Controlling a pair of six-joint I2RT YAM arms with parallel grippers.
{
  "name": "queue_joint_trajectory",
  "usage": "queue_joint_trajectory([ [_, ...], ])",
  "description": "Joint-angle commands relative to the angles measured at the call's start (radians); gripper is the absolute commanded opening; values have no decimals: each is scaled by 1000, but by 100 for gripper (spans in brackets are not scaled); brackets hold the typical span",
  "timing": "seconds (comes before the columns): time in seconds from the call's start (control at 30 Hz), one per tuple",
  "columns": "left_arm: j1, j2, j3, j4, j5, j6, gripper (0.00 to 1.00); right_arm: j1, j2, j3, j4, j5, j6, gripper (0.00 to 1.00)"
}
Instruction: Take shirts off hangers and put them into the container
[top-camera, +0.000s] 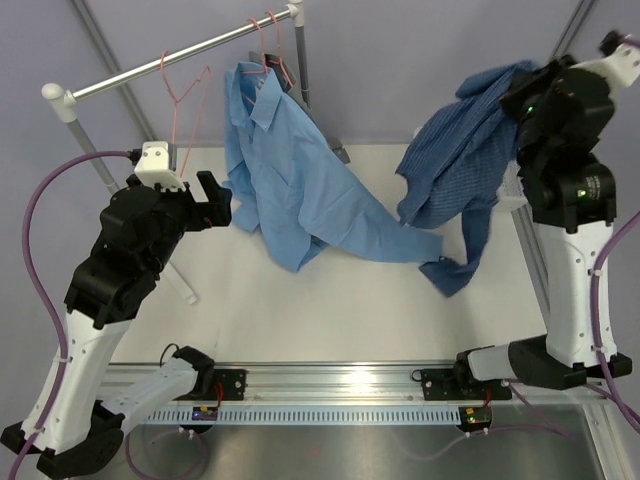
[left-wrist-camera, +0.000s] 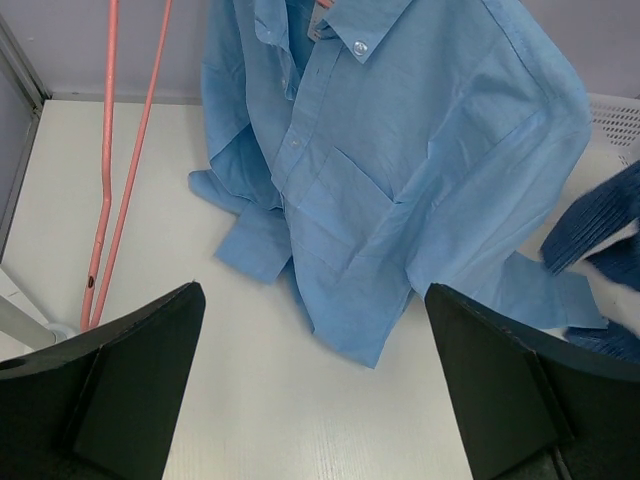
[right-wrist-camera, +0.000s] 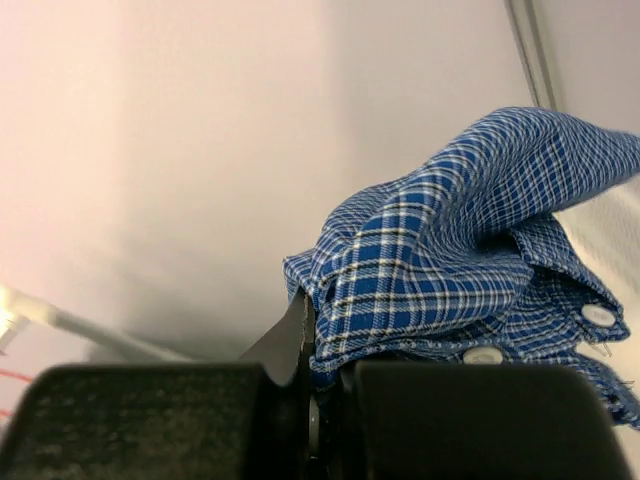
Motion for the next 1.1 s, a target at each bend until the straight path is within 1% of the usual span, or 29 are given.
queue_joint_trajectory([
  [0.0, 5, 6, 28, 35, 22, 20, 99, -37, 136, 212, 144, 36, -240, 0],
  [0.03, 5, 7, 25, 34, 27, 20, 99, -46, 167, 259, 177, 16, -261, 0],
  [0.07, 5, 9, 24, 35, 29, 16, 99, -67, 228, 336, 244, 3, -282, 0],
  [0.13, 5, 13, 22, 35, 36, 13, 99, -95, 294, 423, 289, -52, -301, 0],
  [0.17, 5, 15, 22, 34, 39, 8, 99, -111, 330, 507, 312, -73, -302, 0],
  [0.2, 5, 16, 21, 35, 44, 5, 99, -121, 392, 544, 364, -83, -304, 0],
  [0.27, 5, 21, 18, 34, 48, 0, 99, -155, 445, 604, 433, -121, -311, 0],
  [0.3, 5, 24, 15, 35, 49, 0, 99, -164, 483, 610, 523, -144, -330, 0],
  [0.4, 5, 32, 5, 35, 52, -4, 99, -193, 548, 601, 648, -175, -377, 0],
  [0.43, 5, 35, 2, 37, 52, -4, 99, -201, 561, 597, 663, -181, -383, 0],
  [0.47, 5, 38, -2, 37, 52, -6, 99, -206, 583, 571, 685, -179, -374, 0],
  [0.5, 5, 39, -7, 37, 50, -6, 99, -238, 591, 548, 712, -181, -368, 0],
  [0.53, 5, 41, -8, 37, 47, -4, 99, -249, 595, 490, 723, -194, -359, 0],
  [0.63, 5, 45, -22, 37, 41, -6, 99, -290, 595, 388, 713, -190, -301, 0],
  [0.67, 5, 47, -25, 37, 39, -7, 99, -304, 577, 285, 720, -187, -290, 0],
  [0.73, 5, 52, -31, 37, 41, -9, 99, -316, 554, 160, 765, -156, -264, 0],
  [0.77, 5, 52, -31, 37, 44, -10, 99, -324, 537, 53, 774, -147, -255, 0],
  [0.83, 5, 56, -34, 35, 45, -13, 99, -345, 526, -40, 782, -115, -229, 0],
  [0.87, 5, 56, -34, 37, 45, -16, 99, -350, 520, -118, 777, -98, -222, 0],
  [0.97, 5, 56, -42, 37, 45, -21, 99, -365, 522, -234, 748, -48, -213, 0],
  [1.07, 5, 59, -50, 37, 47, -29, 98, -368, 558, -273, 671, 2, -209, 0],
])
